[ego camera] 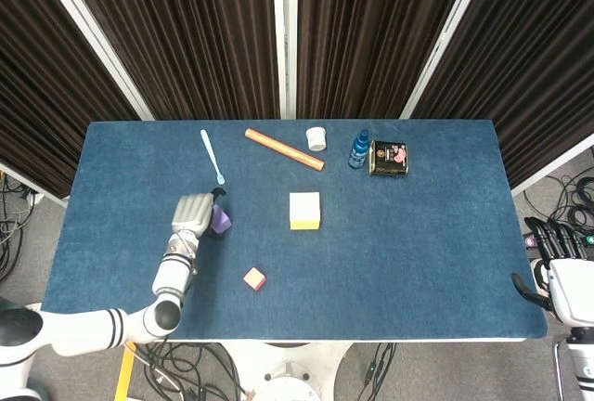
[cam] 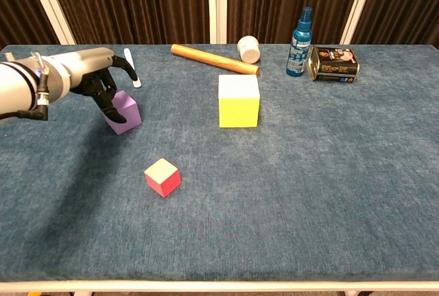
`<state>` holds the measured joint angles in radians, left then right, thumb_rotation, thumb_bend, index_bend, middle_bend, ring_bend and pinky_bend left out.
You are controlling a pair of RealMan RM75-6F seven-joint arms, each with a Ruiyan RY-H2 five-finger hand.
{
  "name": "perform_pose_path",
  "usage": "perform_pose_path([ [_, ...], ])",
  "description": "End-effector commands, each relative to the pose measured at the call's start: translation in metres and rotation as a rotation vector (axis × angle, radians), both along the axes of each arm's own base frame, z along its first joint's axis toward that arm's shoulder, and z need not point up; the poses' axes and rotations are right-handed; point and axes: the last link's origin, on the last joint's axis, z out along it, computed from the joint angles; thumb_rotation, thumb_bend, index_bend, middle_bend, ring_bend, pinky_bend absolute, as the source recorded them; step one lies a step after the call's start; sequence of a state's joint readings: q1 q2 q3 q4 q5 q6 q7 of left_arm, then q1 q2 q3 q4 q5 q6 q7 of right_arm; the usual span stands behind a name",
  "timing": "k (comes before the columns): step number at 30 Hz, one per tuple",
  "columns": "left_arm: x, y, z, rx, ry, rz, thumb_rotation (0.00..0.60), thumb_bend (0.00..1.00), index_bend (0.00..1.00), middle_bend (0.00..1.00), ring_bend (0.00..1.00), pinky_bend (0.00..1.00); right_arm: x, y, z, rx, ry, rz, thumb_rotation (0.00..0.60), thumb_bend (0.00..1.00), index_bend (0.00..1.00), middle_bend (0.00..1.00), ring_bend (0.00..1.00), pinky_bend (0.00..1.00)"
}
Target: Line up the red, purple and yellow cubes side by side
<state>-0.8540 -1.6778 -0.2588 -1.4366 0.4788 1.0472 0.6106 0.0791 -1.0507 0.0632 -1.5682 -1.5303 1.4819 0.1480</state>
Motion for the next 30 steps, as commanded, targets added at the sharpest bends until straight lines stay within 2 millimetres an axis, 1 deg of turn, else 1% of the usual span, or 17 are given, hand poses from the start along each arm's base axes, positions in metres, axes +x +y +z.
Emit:
perform_pose_path([
  [1,-0.001,0.004,-0.002,0.03,0.043,0.01,0.6,0.0,0.27,0.89,0.92,1.0,-0.001,0.0,0.0,0.0,0.0,0.001,0.6,0.2,0.0,0.09,0.0,0.08],
  [5,-0.006,0.006,0.001,0.048,0.069,0.026,0.6,0.0,0.27,0.89,0.92,1.0,-0.002,0.0,0.002,-0.003,0.0,-0.004,0.6,0.21,0.0,0.09,0.0,0.08],
  [11,-0.014,0.003,0.004,0.037,0.092,0.035,0.6,0.0,0.29,0.89,0.92,1.0,-0.004,0.001,0.001,-0.002,-0.006,-0.004,0.6,0.2,0.0,0.09,0.0,0.08],
  [15,-0.02,0.003,0.005,0.036,0.084,0.046,0.6,0.0,0.37,0.9,0.93,1.0,-0.005,0.002,0.003,-0.007,-0.005,-0.004,0.6,0.2,0.0,0.09,0.0,0.08],
  [17,-0.022,0.003,0.004,0.033,0.083,0.047,0.6,0.0,0.39,0.9,0.93,1.0,-0.005,0.002,0.003,-0.007,-0.004,-0.006,0.6,0.2,0.0,0.09,0.0,0.08],
  [24,-0.018,0.002,0.001,0.025,0.035,0.028,0.6,0.02,0.52,0.91,0.93,1.0,-0.004,0.002,0.002,-0.005,-0.002,-0.003,0.6,0.21,0.0,0.09,0.0,0.08],
  [30,-0.015,0.004,-0.001,0.032,0.02,0.007,0.6,0.07,0.58,0.91,0.93,1.0,-0.004,0.002,0.003,-0.007,0.002,-0.008,0.6,0.21,0.0,0.09,0.0,0.08],
])
